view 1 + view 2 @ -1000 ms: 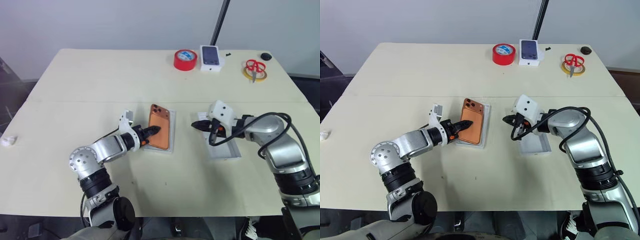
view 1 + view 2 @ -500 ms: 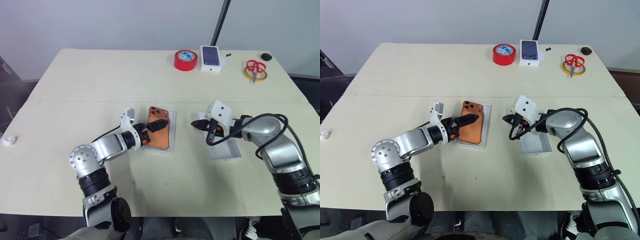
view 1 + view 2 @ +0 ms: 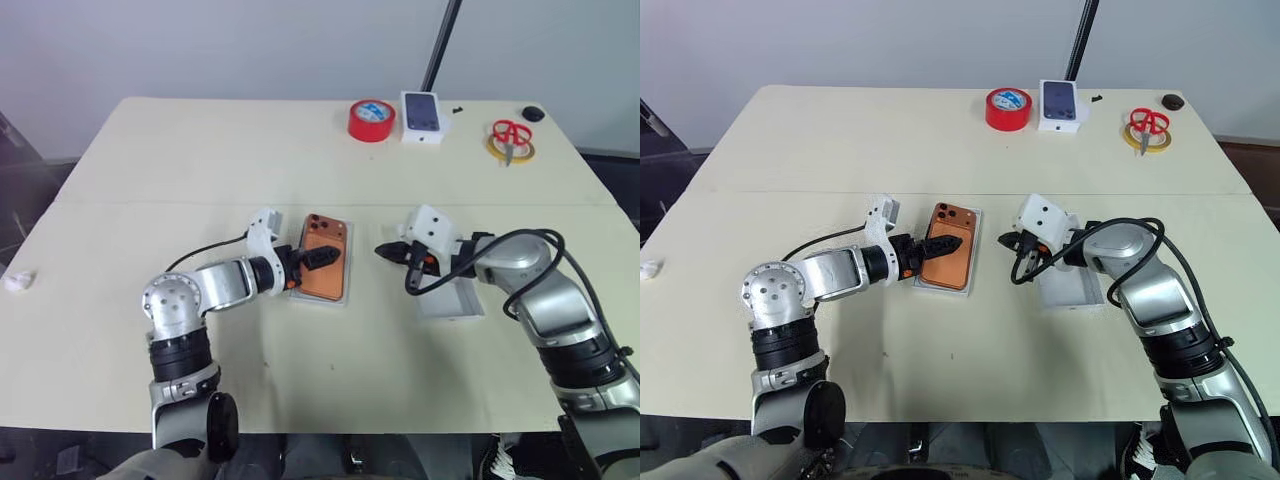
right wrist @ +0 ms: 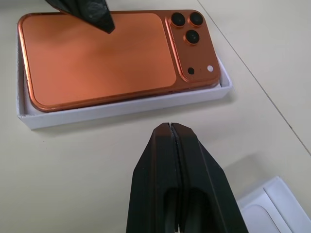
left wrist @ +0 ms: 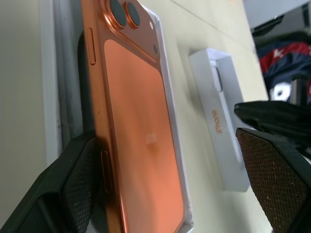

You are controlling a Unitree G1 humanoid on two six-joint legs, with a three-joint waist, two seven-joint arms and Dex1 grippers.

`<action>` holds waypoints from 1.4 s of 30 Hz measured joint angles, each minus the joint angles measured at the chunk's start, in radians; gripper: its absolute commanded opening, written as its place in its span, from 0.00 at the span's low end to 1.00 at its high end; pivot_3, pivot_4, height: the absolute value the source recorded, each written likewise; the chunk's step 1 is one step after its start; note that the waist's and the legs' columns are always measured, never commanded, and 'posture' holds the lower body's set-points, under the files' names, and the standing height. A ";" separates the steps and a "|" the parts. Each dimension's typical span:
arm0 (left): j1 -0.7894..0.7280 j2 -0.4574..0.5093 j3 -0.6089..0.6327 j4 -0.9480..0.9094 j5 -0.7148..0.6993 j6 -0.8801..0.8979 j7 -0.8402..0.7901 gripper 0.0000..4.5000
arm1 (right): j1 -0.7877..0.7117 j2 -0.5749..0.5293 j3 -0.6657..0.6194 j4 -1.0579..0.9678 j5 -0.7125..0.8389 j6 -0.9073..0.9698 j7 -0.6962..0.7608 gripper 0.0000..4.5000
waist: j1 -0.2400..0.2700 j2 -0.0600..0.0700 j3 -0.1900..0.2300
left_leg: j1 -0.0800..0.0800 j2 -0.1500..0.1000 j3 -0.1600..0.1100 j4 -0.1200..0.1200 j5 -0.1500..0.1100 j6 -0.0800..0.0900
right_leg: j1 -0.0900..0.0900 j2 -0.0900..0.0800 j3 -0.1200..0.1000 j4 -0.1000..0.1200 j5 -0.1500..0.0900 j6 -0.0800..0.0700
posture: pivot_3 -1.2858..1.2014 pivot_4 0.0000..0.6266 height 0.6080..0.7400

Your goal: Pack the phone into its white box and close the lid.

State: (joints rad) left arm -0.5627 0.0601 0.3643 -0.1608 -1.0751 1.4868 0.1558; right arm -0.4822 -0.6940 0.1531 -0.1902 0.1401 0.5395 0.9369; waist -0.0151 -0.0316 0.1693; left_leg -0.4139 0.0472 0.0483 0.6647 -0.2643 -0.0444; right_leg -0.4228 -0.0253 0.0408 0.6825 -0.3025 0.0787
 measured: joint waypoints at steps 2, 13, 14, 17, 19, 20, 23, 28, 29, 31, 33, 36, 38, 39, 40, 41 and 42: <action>0.000 0.031 0.000 -0.009 0.004 -0.003 -0.017 0.97 | 0.000 0.000 0.000 0.000 0.000 0.001 -0.003 0.00 | -0.001 0.000 0.000 | 0.000 0.000 0.000 0.000 0.000 0.000 | 0.000 0.000 0.000 0.000 0.000 0.000 | 0.52 0.24 0.89; -0.001 0.197 0.018 -0.050 0.006 -0.022 -0.086 0.92 | 0.000 0.000 0.013 0.000 0.000 0.001 -0.009 0.00 | 0.002 0.000 0.000 | 0.000 0.000 0.000 0.000 0.000 0.001 | 0.000 -0.001 0.000 0.000 0.000 0.000 | 0.52 0.24 0.89; 0.003 0.225 0.012 -0.055 0.020 -0.042 -0.102 0.85 | -0.003 0.001 0.020 0.000 -0.001 0.004 -0.010 0.00 | 0.002 0.000 0.000 | 0.000 0.000 0.000 0.000 0.000 0.001 | 0.000 -0.001 0.000 0.000 0.000 0.000 | 0.52 0.24 0.89; 0.058 0.402 -0.090 -0.100 0.147 -0.161 -0.188 0.56 | -0.027 0.006 0.055 0.000 -0.019 0.045 -0.023 0.00 | -0.008 0.000 0.000 | 0.002 0.001 0.001 -0.001 0.000 0.000 | 0.000 0.000 0.001 0.000 0.000 0.000 | 0.52 0.24 0.89; 0.098 0.481 -0.167 -0.113 0.239 -0.239 -0.243 0.35 | -0.055 0.020 0.086 0.012 -0.046 0.081 -0.047 0.00 | -0.005 0.001 0.000 | 0.002 0.001 0.001 -0.002 0.000 0.000 | 0.000 0.000 0.001 0.000 0.000 0.000 | 0.52 0.24 0.89; 0.114 0.500 -0.215 -0.114 0.283 -0.278 -0.273 0.22 | -0.074 0.031 0.108 0.026 -0.067 0.100 -0.065 0.00 | -0.002 0.001 0.000 | 0.002 0.000 0.002 -0.002 0.000 0.000 | 0.000 -0.001 0.001 0.000 0.000 0.000 | 0.52 0.24 0.89; 0.130 0.508 -0.327 -0.106 0.374 -0.364 -0.336 0.01 | -0.107 0.074 0.171 0.060 -0.124 0.130 -0.107 0.00 | 0.010 0.001 0.000 | 0.000 0.000 0.002 -0.001 -0.001 0.001 | 0.000 -0.002 0.000 0.000 0.000 -0.001 | 0.52 0.24 0.89; 0.087 0.452 -0.437 -0.049 0.466 -0.429 -0.398 0.01 | -0.128 0.119 0.237 0.082 -0.182 0.154 -0.153 0.00 | 0.007 0.001 0.000 | -0.001 0.000 0.002 0.001 -0.001 0.002 | -0.001 -0.002 0.000 -0.001 0.000 0.000 | 0.52 0.24 0.89; 0.076 0.444 -0.456 -0.038 0.480 -0.436 -0.410 0.01 | -0.132 0.122 0.246 0.086 -0.195 0.154 -0.158 0.00 | 0.005 0.001 0.000 | -0.001 0.000 0.002 0.001 -0.001 0.002 | -0.001 -0.001 0.000 -0.001 0.000 0.000 | 0.52 0.24 0.89; 0.052 0.425 -0.493 -0.014 0.508 -0.449 -0.434 0.01 | -0.141 0.131 0.266 0.097 -0.213 0.154 -0.166 0.00 | 0.002 0.001 0.000 | -0.001 0.000 0.001 0.001 -0.001 0.002 | -0.001 -0.001 0.000 0.000 0.000 0.000 | 0.52 0.24 0.89; 0.028 0.402 -0.530 0.012 0.530 -0.452 -0.462 0.01 | -0.146 0.140 0.277 0.101 -0.228 0.154 -0.169 0.00 | -0.001 0.001 0.000 | -0.001 0.000 0.001 0.000 -0.001 0.002 | -0.001 0.000 0.000 0.000 0.000 0.000 | 0.52 0.24 0.89; 0.004 0.384 -0.554 0.040 0.559 -0.451 -0.495 0.01 | -0.148 0.145 0.285 0.103 -0.243 0.155 -0.168 0.00 | 0.000 0.001 0.000 | -0.001 0.000 0.001 0.000 -0.001 0.002 | -0.001 0.000 0.000 0.000 0.000 0.000 | 0.52 0.24 0.89; -0.009 0.369 -0.566 0.050 0.571 -0.445 -0.516 0.01 | -0.148 0.140 0.284 0.103 -0.249 0.161 -0.163 0.00 | 0.002 0.001 0.000 | -0.001 0.000 0.001 0.001 -0.001 0.002 | -0.001 0.000 0.000 0.000 0.000 0.000 | 0.52 0.24 0.89; -0.017 0.365 -0.573 0.056 0.576 -0.442 -0.528 0.01 | -0.148 0.134 0.284 0.102 -0.252 0.163 -0.160 0.00 | 0.004 0.001 0.000 | -0.002 0.000 0.001 0.001 -0.001 0.002 | -0.001 -0.001 0.000 0.000 0.000 0.000 | 0.52 0.24 0.89; -0.025 0.359 -0.581 0.062 0.585 -0.440 -0.540 0.01 | -0.147 0.126 0.284 0.101 -0.254 0.166 -0.155 0.00 | 0.007 0.001 0.000 | -0.002 -0.001 0.001 0.001 -0.001 0.002 | -0.001 -0.001 0.000 0.000 0.000 0.000 | 0.52 0.24 0.89; -0.033 0.350 -0.586 0.068 0.591 -0.435 -0.549 0.01 | -0.145 0.116 0.282 0.096 -0.254 0.170 -0.149 0.00 | 0.009 0.001 0.000 | -0.002 -0.001 0.001 0.001 -0.001 0.003 | -0.001 -0.001 0.000 0.000 0.000 0.000 | 0.52 0.24 0.89; -0.038 0.340 -0.589 0.073 0.597 -0.432 -0.556 0.01 | -0.143 0.105 0.279 0.090 -0.254 0.173 -0.142 0.00 | 0.010 0.001 0.000 | -0.002 -0.001 0.001 0.001 -0.001 0.003 | -0.001 -0.001 0.000 0.000 0.000 0.000 | 0.52 0.24 0.89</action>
State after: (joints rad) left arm -0.6008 0.4006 -0.2250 -0.0879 -0.4784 1.0552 -0.4006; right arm -0.6255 -0.5888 0.4323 -0.0998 -0.1144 0.7124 0.7947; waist -0.0053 -0.0310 0.1696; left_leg -0.4164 0.0459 0.0493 0.6662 -0.2656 -0.0417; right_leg -0.4241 -0.0267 0.0404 0.6823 -0.3026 0.0786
